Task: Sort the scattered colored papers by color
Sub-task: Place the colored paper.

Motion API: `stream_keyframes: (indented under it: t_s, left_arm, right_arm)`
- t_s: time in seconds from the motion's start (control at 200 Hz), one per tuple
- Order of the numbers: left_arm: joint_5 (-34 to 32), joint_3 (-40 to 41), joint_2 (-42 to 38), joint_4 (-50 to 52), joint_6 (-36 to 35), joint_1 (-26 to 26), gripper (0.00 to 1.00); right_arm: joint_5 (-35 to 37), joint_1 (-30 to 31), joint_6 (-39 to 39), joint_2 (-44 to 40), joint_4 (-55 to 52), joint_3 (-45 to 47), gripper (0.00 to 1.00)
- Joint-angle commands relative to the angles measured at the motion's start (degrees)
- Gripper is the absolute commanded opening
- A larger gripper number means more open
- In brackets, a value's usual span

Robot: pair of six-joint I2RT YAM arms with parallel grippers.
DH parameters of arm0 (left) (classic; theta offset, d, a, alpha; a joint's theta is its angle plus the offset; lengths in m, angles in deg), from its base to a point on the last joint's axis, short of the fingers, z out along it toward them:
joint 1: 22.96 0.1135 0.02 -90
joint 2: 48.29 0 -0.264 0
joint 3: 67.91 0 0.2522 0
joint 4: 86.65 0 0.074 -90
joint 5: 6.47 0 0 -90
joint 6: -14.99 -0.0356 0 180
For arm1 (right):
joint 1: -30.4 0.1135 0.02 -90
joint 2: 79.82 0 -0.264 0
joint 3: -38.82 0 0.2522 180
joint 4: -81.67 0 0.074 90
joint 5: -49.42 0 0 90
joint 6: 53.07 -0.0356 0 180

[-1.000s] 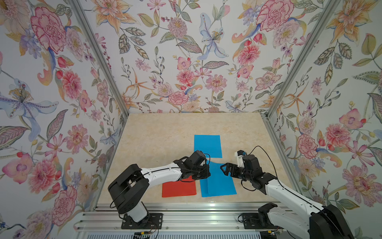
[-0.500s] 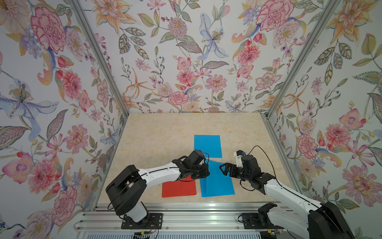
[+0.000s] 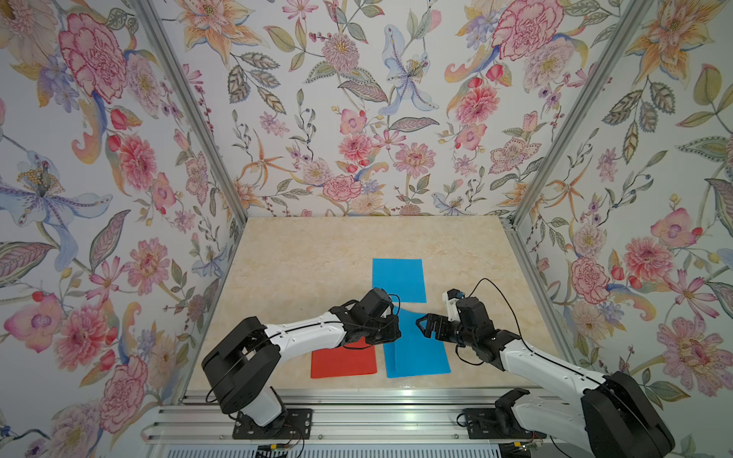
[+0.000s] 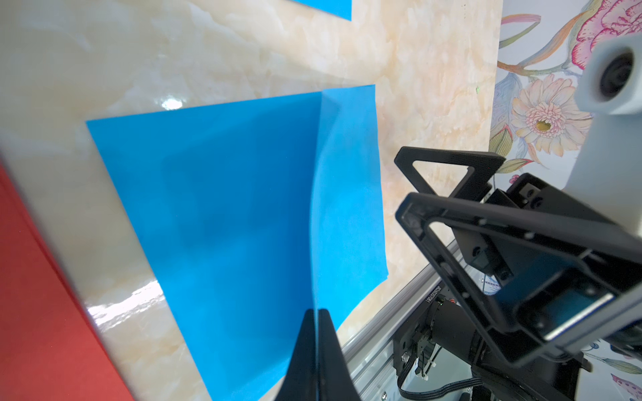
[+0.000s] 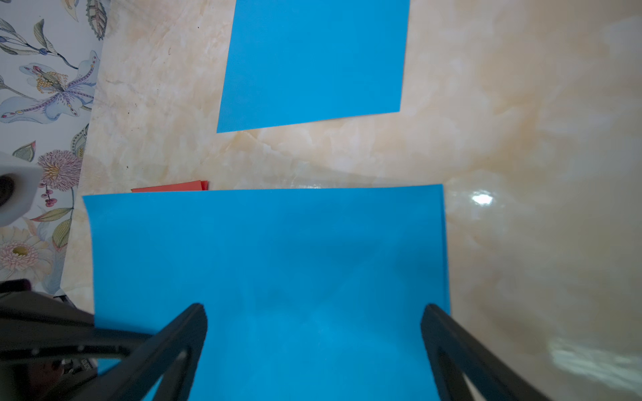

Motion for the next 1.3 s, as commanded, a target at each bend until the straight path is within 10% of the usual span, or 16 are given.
stream_keyframes:
  t_s: [0.0, 0.935, 1.09, 1.295]
  left_arm:
    - [-0.85, 0.27, -0.63, 1.1, -0.21, 0.8, 0.0]
    - [-0.95, -0.26, 0.35, 1.1, -0.66, 0.77, 0.0]
    - [-2.35, 0.18, -1.32, 3.14, -2.11, 1.62, 0.32]
    - [-12.65, -2.96, -6.78, 19.12, -12.49, 6.99, 0.42]
  right_arm:
    - [1.53, 1.31, -0.72, 1.93, 2.34, -0.28, 1.0]
    - [3.62, 2.96, -1.43, 8.48, 1.56, -1.33, 1.0]
    - [4.14, 2.97, -1.09, 8.41, -0.23, -2.13, 1.0]
    - [4.89, 3.01, -0.66, 7.53, -2.82, -2.83, 1.0]
